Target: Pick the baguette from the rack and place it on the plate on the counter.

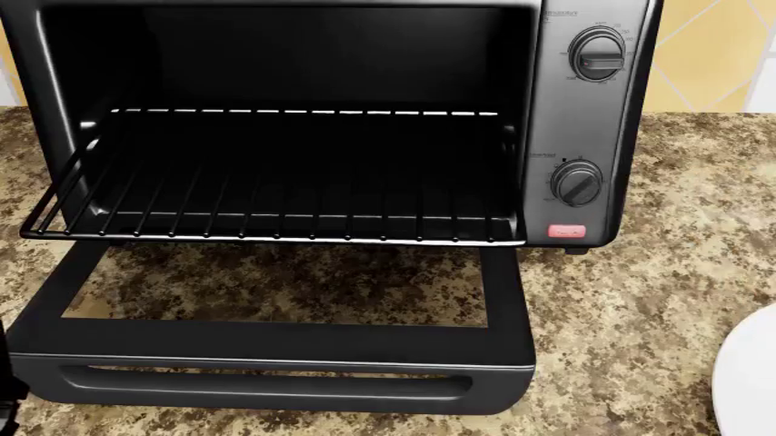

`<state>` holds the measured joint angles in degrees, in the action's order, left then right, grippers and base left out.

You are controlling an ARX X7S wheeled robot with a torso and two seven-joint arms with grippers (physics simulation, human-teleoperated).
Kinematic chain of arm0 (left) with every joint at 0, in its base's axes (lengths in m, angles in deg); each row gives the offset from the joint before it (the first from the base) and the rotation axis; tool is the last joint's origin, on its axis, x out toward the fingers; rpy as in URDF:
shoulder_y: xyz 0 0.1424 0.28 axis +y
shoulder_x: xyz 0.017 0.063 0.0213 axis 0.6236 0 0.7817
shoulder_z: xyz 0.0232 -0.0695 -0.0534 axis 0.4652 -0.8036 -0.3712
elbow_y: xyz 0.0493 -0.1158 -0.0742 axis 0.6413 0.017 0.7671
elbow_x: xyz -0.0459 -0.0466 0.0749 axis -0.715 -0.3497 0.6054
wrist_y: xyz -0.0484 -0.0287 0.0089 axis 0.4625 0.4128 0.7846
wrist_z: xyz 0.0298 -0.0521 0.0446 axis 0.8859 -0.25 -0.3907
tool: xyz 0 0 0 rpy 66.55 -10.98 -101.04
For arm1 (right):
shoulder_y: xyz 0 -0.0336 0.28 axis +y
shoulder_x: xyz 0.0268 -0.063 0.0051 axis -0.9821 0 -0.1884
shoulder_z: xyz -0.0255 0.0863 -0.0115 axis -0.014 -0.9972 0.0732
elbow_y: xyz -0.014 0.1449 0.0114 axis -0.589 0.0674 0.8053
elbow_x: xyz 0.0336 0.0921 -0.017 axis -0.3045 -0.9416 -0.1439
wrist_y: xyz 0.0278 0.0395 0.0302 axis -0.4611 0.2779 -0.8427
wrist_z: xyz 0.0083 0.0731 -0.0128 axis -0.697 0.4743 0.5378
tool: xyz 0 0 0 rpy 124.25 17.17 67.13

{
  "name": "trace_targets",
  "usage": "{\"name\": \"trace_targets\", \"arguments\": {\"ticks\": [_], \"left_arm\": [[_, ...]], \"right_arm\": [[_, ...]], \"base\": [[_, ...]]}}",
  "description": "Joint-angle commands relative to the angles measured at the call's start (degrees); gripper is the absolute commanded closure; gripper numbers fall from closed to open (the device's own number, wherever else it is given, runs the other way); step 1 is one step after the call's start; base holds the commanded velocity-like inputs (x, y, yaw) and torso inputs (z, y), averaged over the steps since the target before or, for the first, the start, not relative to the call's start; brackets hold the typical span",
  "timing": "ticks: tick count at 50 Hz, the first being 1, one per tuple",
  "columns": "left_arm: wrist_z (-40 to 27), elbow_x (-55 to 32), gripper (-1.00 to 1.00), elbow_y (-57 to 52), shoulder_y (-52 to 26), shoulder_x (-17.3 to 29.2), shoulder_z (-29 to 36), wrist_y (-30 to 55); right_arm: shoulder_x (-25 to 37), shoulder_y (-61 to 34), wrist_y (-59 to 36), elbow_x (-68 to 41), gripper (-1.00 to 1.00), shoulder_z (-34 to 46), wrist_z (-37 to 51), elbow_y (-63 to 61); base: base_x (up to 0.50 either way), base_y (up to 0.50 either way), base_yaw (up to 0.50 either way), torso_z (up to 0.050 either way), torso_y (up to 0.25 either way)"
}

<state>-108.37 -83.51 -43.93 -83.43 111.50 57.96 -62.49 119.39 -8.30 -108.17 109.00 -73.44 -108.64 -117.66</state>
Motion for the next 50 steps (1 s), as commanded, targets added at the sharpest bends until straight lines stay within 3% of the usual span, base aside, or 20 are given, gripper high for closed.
{"name": "trace_targets", "arguments": {"ticks": [1, 12, 25, 50], "left_arm": [[-0.11, -0.57, -1.0, 0.0, 0.01, -0.54, -0.5, 0.15], [-0.49, -0.47, -1.0, 0.02, 0.13, -1.34, -0.22, -0.35], [-0.42, -2.27, -1.0, -0.01, -0.04, -2.21, -2.07, 0.6], [0.26, -3.46, -1.0, -0.02, -0.07, -1.97, -3.36, 1.52]], "right_arm": [[1.42, 0.35, 0.01, 2.81, 1.0, -2.75, -0.15, 3.37], [3.77, -8.23, 0.01, 10.48, 1.0, 7.11, -0.15, 10.54], [-0.53, -15.69, 0.01, 19.58, 1.0, 18.77, -0.15, 16.34], [-4.56, -4.43, 0.03, 19.7, 1.0, 10.6, -0.12, 12.48]], "base": [[0.0, 0.0, 0.0, 0.0, 0.0], [0.0, 0.0, 0.0, 0.0, 0.0], [0.0, 0.0, 0.0, 0.0, 0.0], [0.0, 0.0, 0.0, 0.0, 0.0]]}}
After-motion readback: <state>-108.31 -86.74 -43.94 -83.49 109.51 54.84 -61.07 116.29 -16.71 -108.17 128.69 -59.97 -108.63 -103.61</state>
